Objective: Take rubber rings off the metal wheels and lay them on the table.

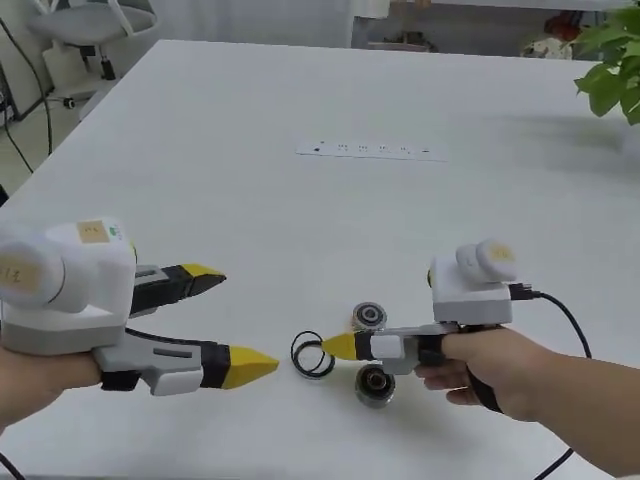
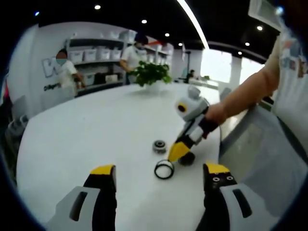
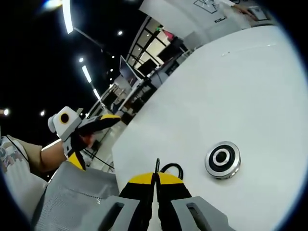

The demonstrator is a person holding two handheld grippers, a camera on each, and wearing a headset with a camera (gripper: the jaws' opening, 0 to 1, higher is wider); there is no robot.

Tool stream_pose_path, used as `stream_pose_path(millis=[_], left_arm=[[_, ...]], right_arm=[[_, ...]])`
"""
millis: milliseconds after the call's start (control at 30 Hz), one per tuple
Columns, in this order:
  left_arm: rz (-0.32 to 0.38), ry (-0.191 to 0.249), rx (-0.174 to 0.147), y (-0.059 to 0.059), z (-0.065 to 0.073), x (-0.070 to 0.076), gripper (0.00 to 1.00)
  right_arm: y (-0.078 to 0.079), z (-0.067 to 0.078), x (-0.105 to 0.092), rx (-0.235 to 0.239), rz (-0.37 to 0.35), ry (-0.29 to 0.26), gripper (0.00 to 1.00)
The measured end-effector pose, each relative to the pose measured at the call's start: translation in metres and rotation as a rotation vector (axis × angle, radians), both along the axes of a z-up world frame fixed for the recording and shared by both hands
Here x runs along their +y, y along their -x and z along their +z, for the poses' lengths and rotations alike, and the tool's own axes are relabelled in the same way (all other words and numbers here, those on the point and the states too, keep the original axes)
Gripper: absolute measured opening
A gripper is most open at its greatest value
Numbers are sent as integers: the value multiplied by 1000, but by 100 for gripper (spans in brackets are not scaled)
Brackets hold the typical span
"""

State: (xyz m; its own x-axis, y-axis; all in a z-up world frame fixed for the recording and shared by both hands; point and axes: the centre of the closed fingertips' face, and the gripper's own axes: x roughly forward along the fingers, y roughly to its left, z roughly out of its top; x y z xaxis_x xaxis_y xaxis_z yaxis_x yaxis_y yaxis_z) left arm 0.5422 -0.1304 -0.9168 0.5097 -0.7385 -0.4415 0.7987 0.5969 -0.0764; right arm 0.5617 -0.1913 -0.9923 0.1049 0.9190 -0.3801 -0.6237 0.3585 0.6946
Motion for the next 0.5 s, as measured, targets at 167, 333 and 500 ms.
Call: stream_pose_path(millis=[167, 333, 500], left_arm=[[0, -1, 5, 0, -2, 0, 74], [2, -1, 10, 0, -3, 0, 74], [3, -2, 16, 1, -5, 0, 74]], right_arm=[[1, -5, -1, 2, 1, 18, 0], [1, -10, -2, -11, 6, 43, 2], [1, -13, -3, -23, 10, 61, 6]])
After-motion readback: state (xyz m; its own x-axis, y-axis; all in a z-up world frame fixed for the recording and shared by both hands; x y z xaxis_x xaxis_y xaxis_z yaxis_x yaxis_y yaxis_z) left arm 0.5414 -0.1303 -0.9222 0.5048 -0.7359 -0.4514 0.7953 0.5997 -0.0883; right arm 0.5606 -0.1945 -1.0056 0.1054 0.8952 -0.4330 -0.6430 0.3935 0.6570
